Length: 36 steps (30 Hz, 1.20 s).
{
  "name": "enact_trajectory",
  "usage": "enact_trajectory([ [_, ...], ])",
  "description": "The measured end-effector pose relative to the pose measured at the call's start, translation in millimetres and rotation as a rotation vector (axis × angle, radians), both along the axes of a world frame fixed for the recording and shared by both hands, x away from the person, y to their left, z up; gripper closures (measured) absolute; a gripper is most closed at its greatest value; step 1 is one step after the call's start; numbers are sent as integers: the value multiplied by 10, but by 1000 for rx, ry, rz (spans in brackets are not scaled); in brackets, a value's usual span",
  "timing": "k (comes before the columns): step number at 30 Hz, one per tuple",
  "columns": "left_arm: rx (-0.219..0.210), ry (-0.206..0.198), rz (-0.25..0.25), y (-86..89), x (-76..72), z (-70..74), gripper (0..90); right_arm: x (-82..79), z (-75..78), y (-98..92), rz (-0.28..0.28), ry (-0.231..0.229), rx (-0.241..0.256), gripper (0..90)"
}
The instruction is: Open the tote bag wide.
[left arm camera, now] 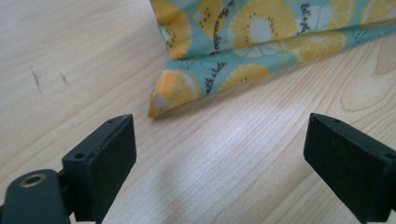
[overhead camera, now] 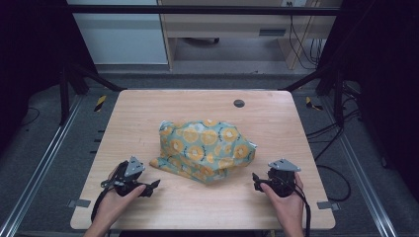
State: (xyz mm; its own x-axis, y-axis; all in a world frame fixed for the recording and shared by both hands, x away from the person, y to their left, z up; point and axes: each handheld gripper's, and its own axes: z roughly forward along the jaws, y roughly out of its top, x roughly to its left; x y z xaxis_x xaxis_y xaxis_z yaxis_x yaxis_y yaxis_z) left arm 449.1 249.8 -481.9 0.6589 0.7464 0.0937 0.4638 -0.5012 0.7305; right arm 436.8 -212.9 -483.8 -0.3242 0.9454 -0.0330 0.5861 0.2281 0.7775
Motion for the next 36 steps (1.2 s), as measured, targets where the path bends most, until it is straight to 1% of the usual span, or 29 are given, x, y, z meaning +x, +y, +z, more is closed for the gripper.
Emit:
enact_trajectory([
  [2, 1, -7, 2, -1, -2, 11, 90, -2, -3, 4, 2, 7, -5, 127],
  [3, -1, -10, 5, 0, -1, 13, 90, 1, -1, 6, 7, 6, 3, 130],
  [4, -8, -10, 10, 3, -1, 13, 90, 3, 6, 5, 7, 5, 5, 138],
  [6, -6, -6, 10, 14, 1, 15, 90, 7, 15, 6, 4, 0, 3, 152],
  [7, -16, -2, 15, 20, 3, 7, 90, 15, 28, 6, 17, -1, -5, 158],
  [8, -17, 6, 19, 36, 7, 5, 92, 31, 78, 9, 27, -8, -20, 174],
  [10, -19, 8, 25, 52, 10, 6, 94, 49, 139, 7, 38, -8, -21, 179],
  [12, -19, 9, 32, 63, 13, 8, 94, 72, 226, 1, 41, -2, -29, 179],
  [14, -18, 12, 36, 67, 13, 6, 94, 112, 303, -13, 50, 7, -27, 175],
  [16, -10, 17, 34, 65, 13, 0, 95, 145, 392, -30, 56, 13, -12, 173],
  [18, -8, 19, 32, 57, 13, -5, 95, 171, 476, -34, 67, 20, -10, 172],
  [20, -6, 20, 31, 51, 12, -6, 95, 208, 605, -19, 91, 29, -28, 174],
  [22, -5, 23, 30, 48, 14, -6, 96, 231, 706, 4, 101, 21, -34, 186],
  [25, 3, 28, 30, 44, 18, -14, 96, 288, 877, 55, 138, 24, -40, 242],
  [29, 8, 31, 26, 38, 17, -16, 100, 390, 1096, 160, 192, 32, -21, 338],
  [32, 9, 31, 25, 35, 13, -14, 101, 468, 1214, 248, 217, 31, 4, 378],
  [36, 12, 30, 24, 36, 12, -12, 104, 596, 1356, 371, 239, 19, 22, 422],
])
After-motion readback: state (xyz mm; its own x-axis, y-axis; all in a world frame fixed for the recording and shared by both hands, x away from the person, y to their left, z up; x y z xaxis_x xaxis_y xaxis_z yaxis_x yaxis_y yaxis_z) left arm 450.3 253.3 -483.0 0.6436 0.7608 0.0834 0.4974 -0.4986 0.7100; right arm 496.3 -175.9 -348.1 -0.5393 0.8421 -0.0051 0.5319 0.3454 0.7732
